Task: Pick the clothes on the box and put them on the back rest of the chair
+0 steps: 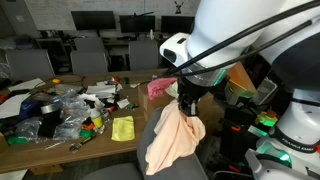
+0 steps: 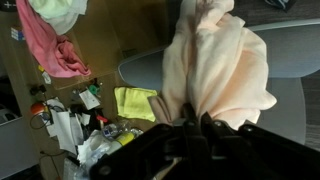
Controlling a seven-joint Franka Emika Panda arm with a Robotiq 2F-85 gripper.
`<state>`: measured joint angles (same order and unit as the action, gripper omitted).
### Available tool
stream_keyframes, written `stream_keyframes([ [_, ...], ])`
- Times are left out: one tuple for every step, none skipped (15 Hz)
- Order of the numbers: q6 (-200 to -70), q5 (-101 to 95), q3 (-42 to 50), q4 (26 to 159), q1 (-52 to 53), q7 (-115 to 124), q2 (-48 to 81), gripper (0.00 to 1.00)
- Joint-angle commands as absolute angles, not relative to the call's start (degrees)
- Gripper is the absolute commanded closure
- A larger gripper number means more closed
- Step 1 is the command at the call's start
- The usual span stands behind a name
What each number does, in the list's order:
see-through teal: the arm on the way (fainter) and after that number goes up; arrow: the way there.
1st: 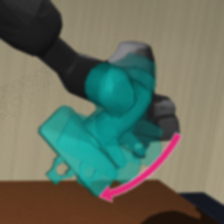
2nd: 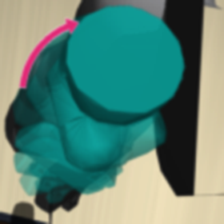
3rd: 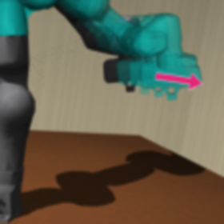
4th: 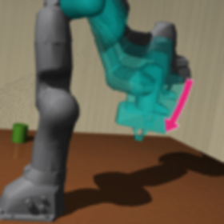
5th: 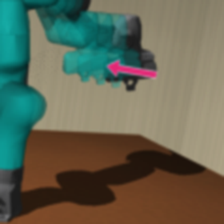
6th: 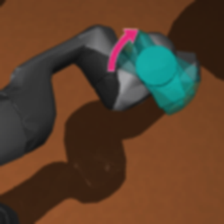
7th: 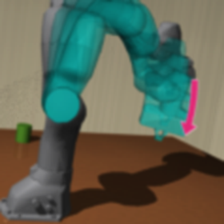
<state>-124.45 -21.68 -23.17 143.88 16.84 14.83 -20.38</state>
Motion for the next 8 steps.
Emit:
stream_keyframes([
  [-125.6, -18.4, -22.8, 140.8, 16.6, 15.6, -15.6, 0.98],
  [-125.5, -18.2, -22.7, 140.5, 16.4, 15.8, -14.8, 0.98],
  [-125.7, -18.1, -22.6, 140.2, 16.2, 16.2, -13.8, 0.98],
  [-125.4, -17.7, -22.5, 139.9, 16.2, 16.2, -13.4, 0.98],
  [-125.4, -17.8, -22.3, 139.6, 16.1, 16.6, -12.8, 0.98],
  [-125.6, -18.2, -22.2, 139.5, 15.8, 17.1, -12.2, 0.98],
  [-125.5, -18.1, -22.0, 139.2, 15.8, 17.4, -11.8, 0.98],
  [-125.3, -18.1, -21.8, 139.0, 15.7, 17.7, -11.4, 0.98],
])
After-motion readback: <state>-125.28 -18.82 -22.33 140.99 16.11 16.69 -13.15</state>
